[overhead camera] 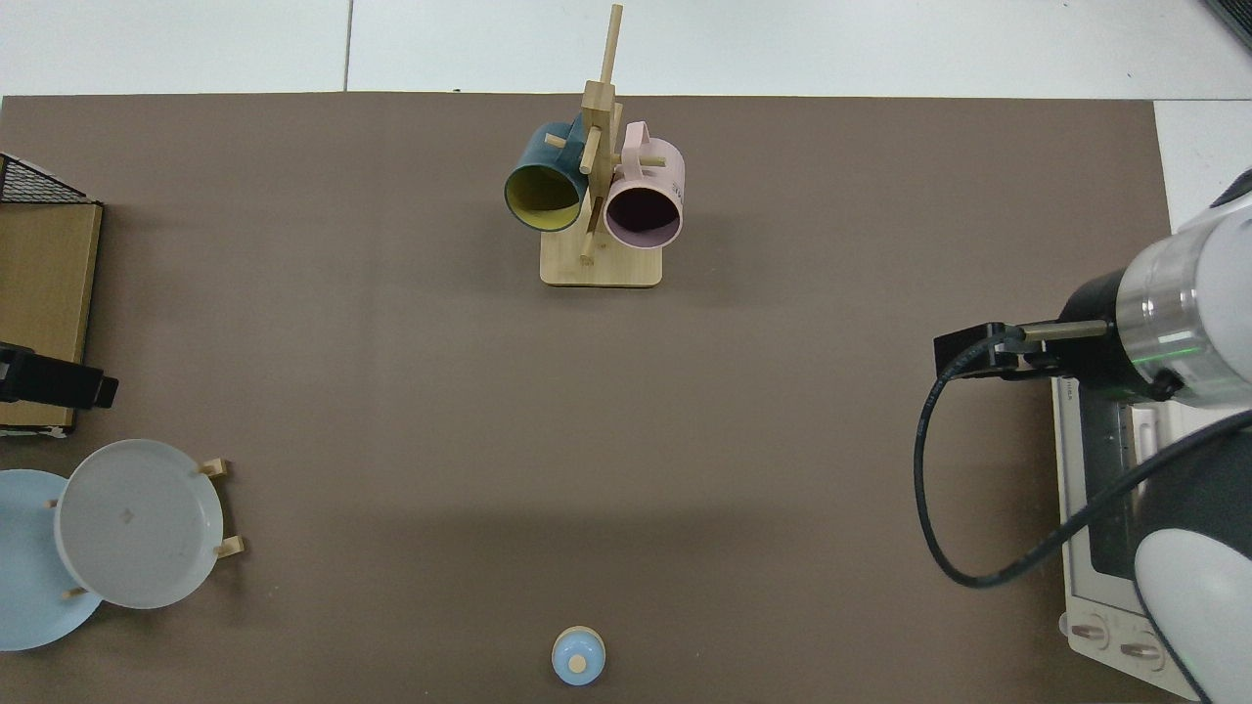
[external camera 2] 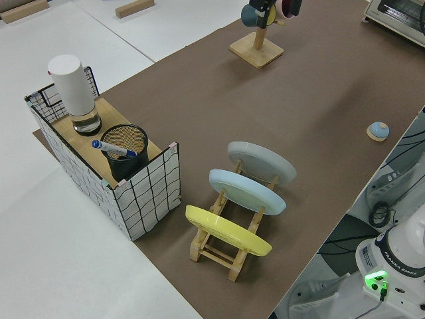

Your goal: Put markers into pen holder

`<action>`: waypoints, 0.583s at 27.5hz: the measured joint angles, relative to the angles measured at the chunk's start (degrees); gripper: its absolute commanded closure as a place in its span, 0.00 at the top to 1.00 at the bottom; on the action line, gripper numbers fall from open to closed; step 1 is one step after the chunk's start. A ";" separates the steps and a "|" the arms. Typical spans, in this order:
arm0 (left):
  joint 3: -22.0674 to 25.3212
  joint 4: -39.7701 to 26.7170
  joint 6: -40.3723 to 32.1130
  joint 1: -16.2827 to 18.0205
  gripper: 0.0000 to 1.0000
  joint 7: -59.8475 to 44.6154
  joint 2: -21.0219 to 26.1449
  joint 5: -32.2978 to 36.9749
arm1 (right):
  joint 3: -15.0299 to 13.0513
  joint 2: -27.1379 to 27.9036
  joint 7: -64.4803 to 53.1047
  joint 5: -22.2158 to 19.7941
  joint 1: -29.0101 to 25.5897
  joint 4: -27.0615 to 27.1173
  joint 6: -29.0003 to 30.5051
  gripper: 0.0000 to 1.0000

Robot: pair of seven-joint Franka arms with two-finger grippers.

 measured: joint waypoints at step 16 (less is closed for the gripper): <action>-2.00 0.52 -0.80 0.81 1.00 -0.39 -0.22 0.05 | 0.00 0.00 0.00 0.00 0.00 0.00 0.00 1.00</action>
